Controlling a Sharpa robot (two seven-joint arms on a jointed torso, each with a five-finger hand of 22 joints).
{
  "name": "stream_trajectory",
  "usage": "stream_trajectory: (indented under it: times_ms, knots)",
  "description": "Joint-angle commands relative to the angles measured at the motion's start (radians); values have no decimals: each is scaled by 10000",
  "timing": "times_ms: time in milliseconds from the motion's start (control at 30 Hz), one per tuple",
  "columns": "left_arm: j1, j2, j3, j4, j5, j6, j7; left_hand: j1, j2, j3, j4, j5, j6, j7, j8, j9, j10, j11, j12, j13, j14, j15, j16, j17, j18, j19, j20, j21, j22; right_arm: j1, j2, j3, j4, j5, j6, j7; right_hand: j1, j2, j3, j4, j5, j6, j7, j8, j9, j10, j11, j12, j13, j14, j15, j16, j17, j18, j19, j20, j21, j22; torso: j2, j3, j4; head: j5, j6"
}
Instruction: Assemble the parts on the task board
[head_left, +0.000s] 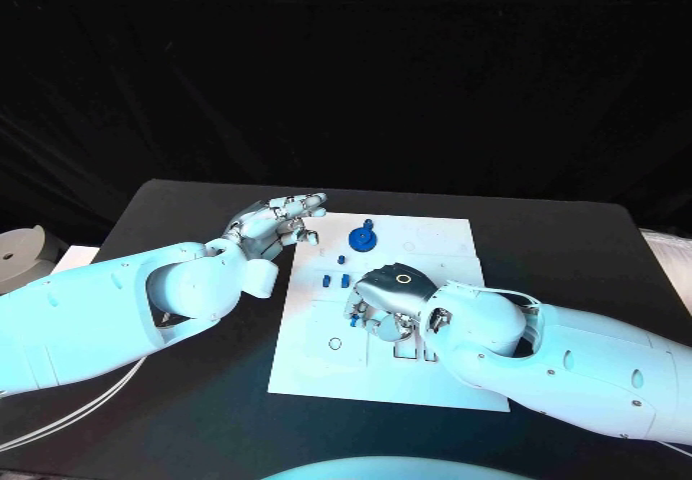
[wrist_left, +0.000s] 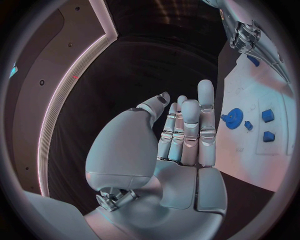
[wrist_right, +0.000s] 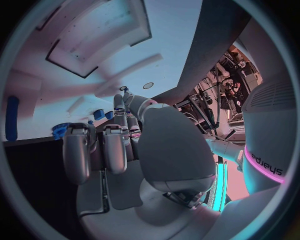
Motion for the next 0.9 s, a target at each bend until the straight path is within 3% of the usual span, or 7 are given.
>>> stream_trajectory:
  times_ms: [33,900]
  knots:
    - [0,3,4,8,-13,232,-20,-46,48,-46,-35,27,-49,-15,30,3,-82,-18,49,11,-90,3,23,-8,186,0,65,-51,-14,-35,-16,-29,19,-269,77,-117,-114,-5,-74,0,53,71,42,24,20,-22,31,-24,-12,752,66,-17,1099,142,158,64,-8,842,0,4,1,-3,5]
    - [-1,-1,2,-54,-87,324,-130,-5,58,-40,-60,31,-74,-10,40,2,-128,-13,90,17,-112,3,22,-42,188,-3,66,-61,-21,-37,-102,-29,98,-405,86,-299,-179,5,-138,5,52,99,41,33,34,4,36,-13,-12,752,69,-11,1103,144,159,69,-8,844,2,-5,1,-25,0]
